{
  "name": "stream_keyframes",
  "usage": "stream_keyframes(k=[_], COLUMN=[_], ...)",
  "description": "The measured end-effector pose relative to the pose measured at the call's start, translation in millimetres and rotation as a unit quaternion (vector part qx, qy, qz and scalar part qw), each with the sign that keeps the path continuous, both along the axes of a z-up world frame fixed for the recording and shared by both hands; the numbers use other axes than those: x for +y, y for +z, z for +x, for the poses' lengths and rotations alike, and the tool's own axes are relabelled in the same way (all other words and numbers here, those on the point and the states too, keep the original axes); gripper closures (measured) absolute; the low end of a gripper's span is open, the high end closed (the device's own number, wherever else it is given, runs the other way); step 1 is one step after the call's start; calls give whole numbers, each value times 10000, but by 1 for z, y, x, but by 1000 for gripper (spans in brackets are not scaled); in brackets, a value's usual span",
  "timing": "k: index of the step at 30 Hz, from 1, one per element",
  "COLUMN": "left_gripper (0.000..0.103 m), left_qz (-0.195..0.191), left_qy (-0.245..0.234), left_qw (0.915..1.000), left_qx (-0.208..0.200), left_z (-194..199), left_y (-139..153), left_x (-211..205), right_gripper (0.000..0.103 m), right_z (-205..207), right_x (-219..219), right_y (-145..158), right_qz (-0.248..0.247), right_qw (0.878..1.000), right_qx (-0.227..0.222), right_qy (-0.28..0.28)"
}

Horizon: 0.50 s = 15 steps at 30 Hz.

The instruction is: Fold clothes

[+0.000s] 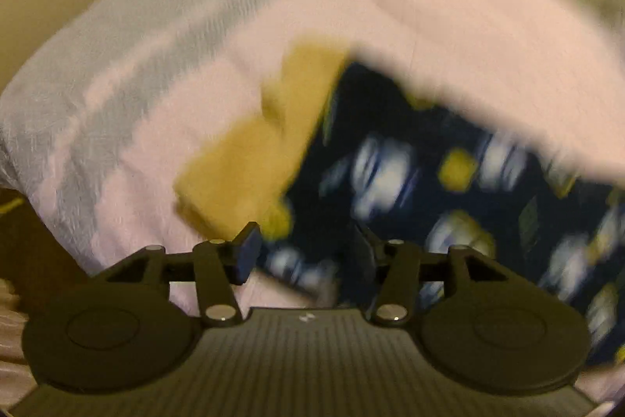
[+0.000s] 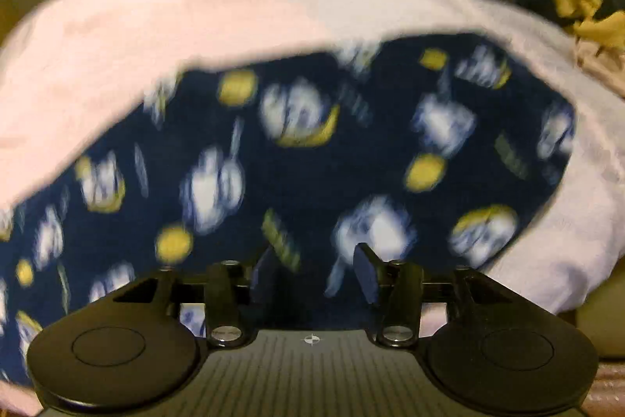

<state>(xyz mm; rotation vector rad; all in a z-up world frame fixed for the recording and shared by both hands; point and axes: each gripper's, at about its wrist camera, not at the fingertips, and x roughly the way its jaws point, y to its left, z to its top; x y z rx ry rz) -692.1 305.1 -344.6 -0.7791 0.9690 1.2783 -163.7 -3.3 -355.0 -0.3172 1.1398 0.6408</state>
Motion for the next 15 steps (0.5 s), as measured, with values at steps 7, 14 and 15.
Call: stream_keyframes(k=[7, 14, 15], left_gripper=[62, 57, 57], left_qz=[-421, -268, -228], left_qy=[-252, -737, -739], left_qw=[9987, 9969, 9970], left_qx=[121, -33, -50], left_z=[24, 90, 99], left_y=[32, 83, 91], left_x=[-2, -71, -87], right_gripper=[51, 51, 51], right_z=[-29, -45, -45], right_x=[18, 10, 6], right_y=[23, 75, 81], right_qz=[-50, 228, 247], right_qw=[9987, 9899, 9878], right_qx=[333, 276, 267], right_qy=[385, 1371, 1512])
